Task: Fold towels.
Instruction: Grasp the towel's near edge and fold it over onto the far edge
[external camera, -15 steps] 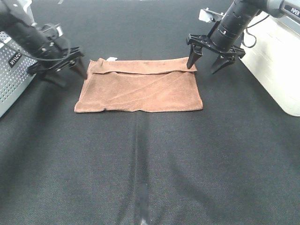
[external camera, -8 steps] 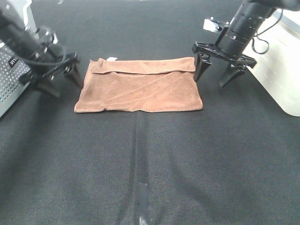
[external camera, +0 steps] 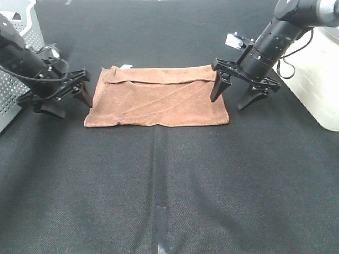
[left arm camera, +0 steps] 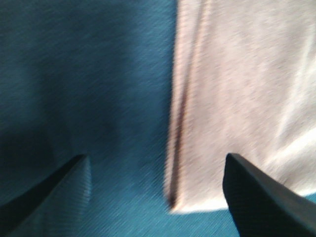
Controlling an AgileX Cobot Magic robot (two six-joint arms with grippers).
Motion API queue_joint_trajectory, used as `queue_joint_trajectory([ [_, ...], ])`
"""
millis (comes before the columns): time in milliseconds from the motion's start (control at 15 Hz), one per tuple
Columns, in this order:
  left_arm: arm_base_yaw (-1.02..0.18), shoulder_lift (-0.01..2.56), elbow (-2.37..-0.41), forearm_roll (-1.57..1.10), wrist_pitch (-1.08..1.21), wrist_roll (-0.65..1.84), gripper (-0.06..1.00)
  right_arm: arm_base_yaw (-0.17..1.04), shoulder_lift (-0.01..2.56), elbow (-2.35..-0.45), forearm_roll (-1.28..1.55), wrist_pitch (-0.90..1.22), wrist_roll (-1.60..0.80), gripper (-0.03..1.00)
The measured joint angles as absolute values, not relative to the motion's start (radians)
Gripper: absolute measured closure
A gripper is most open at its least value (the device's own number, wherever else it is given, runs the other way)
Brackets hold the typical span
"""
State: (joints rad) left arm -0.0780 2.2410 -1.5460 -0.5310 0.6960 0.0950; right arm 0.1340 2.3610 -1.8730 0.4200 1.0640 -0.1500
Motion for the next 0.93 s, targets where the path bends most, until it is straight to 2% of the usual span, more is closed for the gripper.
queue_joint_trajectory([
  [333,-0.136,2.283,-1.549,-0.569,0.645,0.095,0.24,0.134,2.412,-1.873,0.441,1.034,-0.172,0.24],
  [467,-0.148,2.291,-1.556,-0.584,0.636,0.096,0.28,0.134,2.429,-1.873,0.492,1.033,-0.195,0.30],
  [533,-0.153,2.293,-1.556,-0.589,0.630,0.098,0.36,0.134,2.435,-1.873,0.514,1.031,-0.196,0.37],
  [600,-0.153,2.299,-1.556,-0.591,0.630,0.099,0.48,0.134,2.441,-1.873,0.525,1.023,-0.196,0.48],
  [667,-0.153,2.299,-1.556,-0.591,0.630,0.099,0.48,0.134,2.441,-1.873,0.525,1.023,-0.196,0.48],
  [733,-0.153,2.306,-1.555,-0.591,0.634,0.099,0.83,0.134,2.444,-1.873,0.525,1.014,-0.195,0.75],
  [800,-0.153,2.306,-1.555,-0.591,0.634,0.099,0.83,0.134,2.444,-1.873,0.525,1.014,-0.195,0.75],
  [867,-0.153,2.307,-1.555,-0.589,0.642,0.108,0.92,0.134,2.444,-1.873,0.525,1.014,-0.193,0.89],
  [933,-0.153,2.307,-1.555,-0.589,0.660,0.127,0.93,0.134,2.444,-1.873,0.525,1.019,-0.191,0.97],
])
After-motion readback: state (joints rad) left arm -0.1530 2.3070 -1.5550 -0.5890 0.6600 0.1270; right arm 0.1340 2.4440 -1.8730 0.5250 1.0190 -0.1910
